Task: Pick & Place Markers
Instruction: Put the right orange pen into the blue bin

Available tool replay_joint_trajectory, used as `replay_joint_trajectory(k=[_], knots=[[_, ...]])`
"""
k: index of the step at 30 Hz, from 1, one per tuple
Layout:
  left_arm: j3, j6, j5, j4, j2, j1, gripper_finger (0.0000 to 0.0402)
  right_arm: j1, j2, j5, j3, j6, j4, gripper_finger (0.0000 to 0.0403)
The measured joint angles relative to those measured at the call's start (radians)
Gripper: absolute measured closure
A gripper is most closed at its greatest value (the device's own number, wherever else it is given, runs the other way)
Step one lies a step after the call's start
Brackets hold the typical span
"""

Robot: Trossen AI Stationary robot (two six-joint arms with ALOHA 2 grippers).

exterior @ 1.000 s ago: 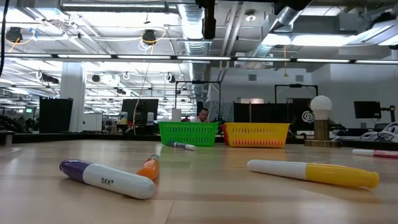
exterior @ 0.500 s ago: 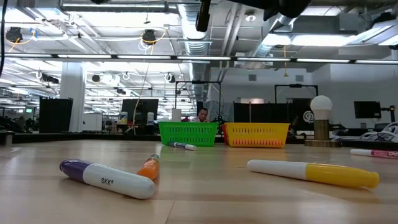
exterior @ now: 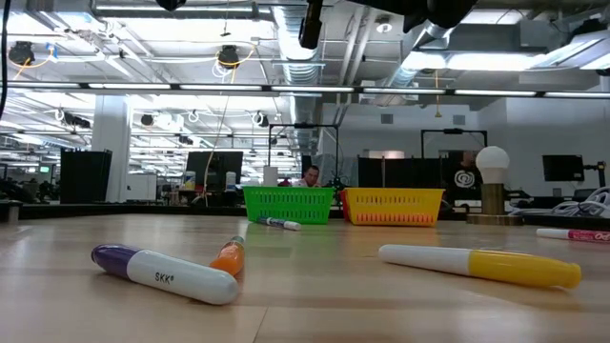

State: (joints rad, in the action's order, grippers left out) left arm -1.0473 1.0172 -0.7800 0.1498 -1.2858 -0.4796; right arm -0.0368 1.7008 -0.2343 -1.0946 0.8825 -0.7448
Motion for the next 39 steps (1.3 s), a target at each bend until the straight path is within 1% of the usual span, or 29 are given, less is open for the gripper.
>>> replay_joint_trajectory(k=[3,6,13,15,21,25,28,39], knots=[[0.000,0.000,0.021,-0.002,0.000,0.010,0.0247,0.000,0.000,0.001,0.000,0.000,0.001,0.0367],[0.000,0.000,0.040,-0.005,0.000,0.011,0.0266,-0.001,0.000,0.000,0.000,0.000,0.003,0.0367],[0.000,0.001,0.045,-0.008,0.001,0.011,0.0342,0.000,0.001,0.001,0.001,-0.004,0.004,0.0366],[0.000,0.003,0.045,-0.008,0.001,0.011,0.0356,0.000,0.000,0.001,0.001,-0.005,0.003,0.0362],[0.000,0.000,0.047,-0.004,0.001,0.011,0.0355,0.003,0.001,0.000,0.001,-0.027,0.003,0.0357],[0.000,-0.012,0.048,-0.001,0.001,0.011,0.0345,0.011,0.001,-0.006,0.001,-0.052,0.007,0.0356],[0.000,-0.019,0.048,0.000,0.001,0.011,0.0351,0.013,0.001,-0.014,0.001,-0.070,0.007,0.0356],[0.000,-0.020,0.063,-0.001,0.000,0.010,0.0354,0.020,0.001,-0.098,0.001,-0.105,0.011,0.0354]])
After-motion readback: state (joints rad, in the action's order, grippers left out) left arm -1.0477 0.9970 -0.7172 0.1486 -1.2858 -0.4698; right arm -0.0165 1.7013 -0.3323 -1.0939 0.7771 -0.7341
